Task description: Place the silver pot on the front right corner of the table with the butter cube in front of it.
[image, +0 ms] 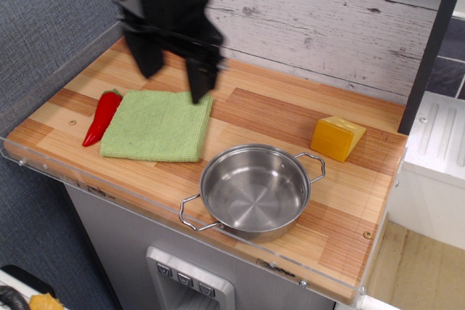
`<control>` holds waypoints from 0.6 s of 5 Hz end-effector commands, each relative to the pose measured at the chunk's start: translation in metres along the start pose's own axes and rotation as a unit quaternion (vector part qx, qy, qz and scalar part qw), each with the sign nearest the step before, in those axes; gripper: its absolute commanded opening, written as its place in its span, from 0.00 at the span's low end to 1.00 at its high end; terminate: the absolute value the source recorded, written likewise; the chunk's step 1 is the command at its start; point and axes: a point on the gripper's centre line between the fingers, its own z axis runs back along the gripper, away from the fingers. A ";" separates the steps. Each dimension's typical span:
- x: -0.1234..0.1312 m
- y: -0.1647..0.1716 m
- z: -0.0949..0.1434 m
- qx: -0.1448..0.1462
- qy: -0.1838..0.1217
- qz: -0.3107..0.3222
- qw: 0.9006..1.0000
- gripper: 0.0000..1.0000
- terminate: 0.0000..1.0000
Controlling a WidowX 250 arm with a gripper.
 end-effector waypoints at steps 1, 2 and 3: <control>0.020 0.061 -0.004 0.025 -0.038 0.062 0.997 1.00 0.00; 0.033 0.089 -0.013 0.030 -0.039 0.089 0.995 1.00 0.00; 0.043 0.100 -0.017 0.035 -0.033 0.086 0.995 1.00 0.00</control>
